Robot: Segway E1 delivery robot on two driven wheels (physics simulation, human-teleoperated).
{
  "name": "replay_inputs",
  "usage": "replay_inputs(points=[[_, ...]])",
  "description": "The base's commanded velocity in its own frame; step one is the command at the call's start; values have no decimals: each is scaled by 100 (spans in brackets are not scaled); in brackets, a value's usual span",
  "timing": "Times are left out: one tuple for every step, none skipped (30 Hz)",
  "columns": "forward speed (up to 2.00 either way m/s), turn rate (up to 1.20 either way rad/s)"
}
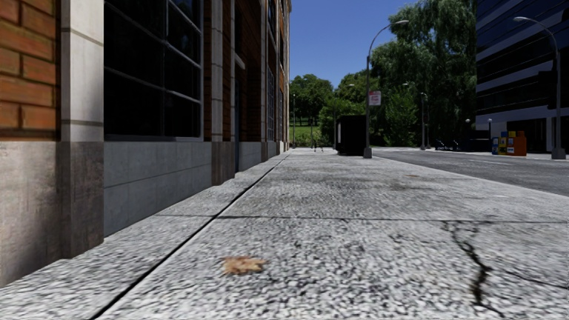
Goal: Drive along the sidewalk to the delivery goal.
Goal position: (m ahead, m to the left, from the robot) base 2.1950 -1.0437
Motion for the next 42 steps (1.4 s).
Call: replay_inputs(points=[[200,-61],[200,-92],[200,-101],[200,-104],[200,-104],[200,-104],[200,-18],[200,-4],[200,0],[200,0],[200,0],[200,0],[200,0],[200,0],[200,0],[200,-1],[200,-47],[200,-70],[200,-70],[200,-108],[200,-120],[200,-120],[200,-120],[200,-120],[200,-120],[200,-115],[200,-67],[200,-62],[200,-62],[200,-57],[200,-8],[200,-2],[200,0],[200,0],[200,0],[200,0],[200,0],[200,0],[200,0],[200,0],[200,-32],[200,-104]])
